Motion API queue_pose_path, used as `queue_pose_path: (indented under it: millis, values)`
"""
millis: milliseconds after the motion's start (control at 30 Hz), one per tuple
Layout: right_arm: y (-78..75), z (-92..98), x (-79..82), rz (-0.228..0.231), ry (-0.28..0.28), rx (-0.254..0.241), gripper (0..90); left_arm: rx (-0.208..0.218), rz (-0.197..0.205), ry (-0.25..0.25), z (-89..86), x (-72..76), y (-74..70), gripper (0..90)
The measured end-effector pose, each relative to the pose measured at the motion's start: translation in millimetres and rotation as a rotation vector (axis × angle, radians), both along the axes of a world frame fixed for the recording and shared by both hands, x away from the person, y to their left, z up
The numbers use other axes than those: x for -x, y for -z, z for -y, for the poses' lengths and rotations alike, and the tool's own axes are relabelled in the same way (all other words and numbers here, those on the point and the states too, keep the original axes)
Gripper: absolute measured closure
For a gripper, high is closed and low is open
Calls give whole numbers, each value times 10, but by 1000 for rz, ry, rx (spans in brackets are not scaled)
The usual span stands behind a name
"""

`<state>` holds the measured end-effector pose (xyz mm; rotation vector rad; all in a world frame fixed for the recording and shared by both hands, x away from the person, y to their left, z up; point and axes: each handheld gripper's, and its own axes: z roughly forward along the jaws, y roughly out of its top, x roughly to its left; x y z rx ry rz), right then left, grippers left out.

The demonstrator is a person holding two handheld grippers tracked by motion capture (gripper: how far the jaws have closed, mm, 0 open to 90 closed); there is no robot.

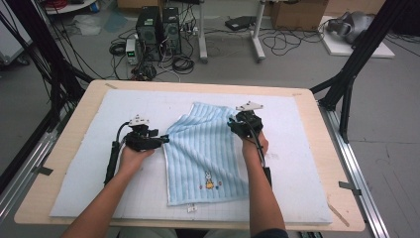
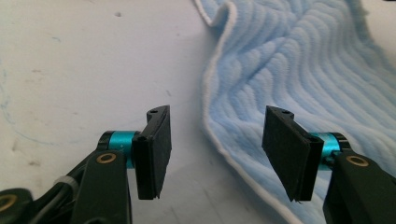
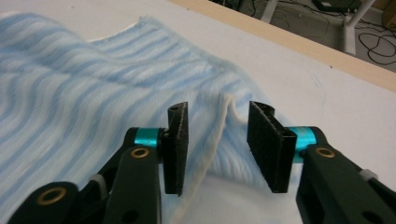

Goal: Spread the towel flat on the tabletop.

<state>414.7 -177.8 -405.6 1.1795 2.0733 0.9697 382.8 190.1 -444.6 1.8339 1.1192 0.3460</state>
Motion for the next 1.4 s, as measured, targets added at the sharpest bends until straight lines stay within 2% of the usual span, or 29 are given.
queue_pose_path:
  millis: [133,167,233,367,433,633,767,900,1000,1033,1067,1100,1133,1167,1233,1300,1400]
  values:
    - [25,114,267,-16,-14,-1,518,23,-5,13,-5,170,-26,421]
    - [38,137,335,-18,-15,-4,515,17,-14,23,-4,210,-47,419]
    - [65,176,470,-23,-19,-6,497,39,5,21,-2,317,-70,417]
    - [130,223,738,-26,-25,-8,472,46,0,35,18,580,-68,419]
    - [157,241,878,-25,-30,-13,461,40,-13,49,28,702,-49,419]
    - [210,311,1222,-38,-40,-22,435,62,-40,58,95,1043,1,418]
    - [189,356,1385,-22,-46,-24,435,38,-63,95,230,1231,44,426]
    - [186,397,1510,-19,-51,-28,438,-2,-62,108,353,1337,73,430]
    - [217,444,1576,-18,-47,-46,442,-45,-38,106,430,1414,78,427]
    - [240,465,1599,-21,-43,-53,443,-62,-29,104,440,1429,78,446]
    - [254,476,1612,-24,-41,-58,444,-99,-6,96,452,1461,78,496]
    - [277,493,1630,-29,-39,-65,444,-117,9,87,452,1482,81,574]
    - [294,505,1638,-28,-40,-65,444,-109,3,85,433,1486,80,677]
    - [305,512,1646,-33,-38,-66,444,-83,-20,87,406,1478,80,748]
    - [309,515,1653,-36,-39,-64,444,-60,-41,103,364,1469,85,854]
    - [299,515,1656,-32,-47,-70,444,-48,-56,118,325,1468,81,865]
    - [295,501,1649,-33,-51,-75,447,-51,-58,125,263,1473,78,867]
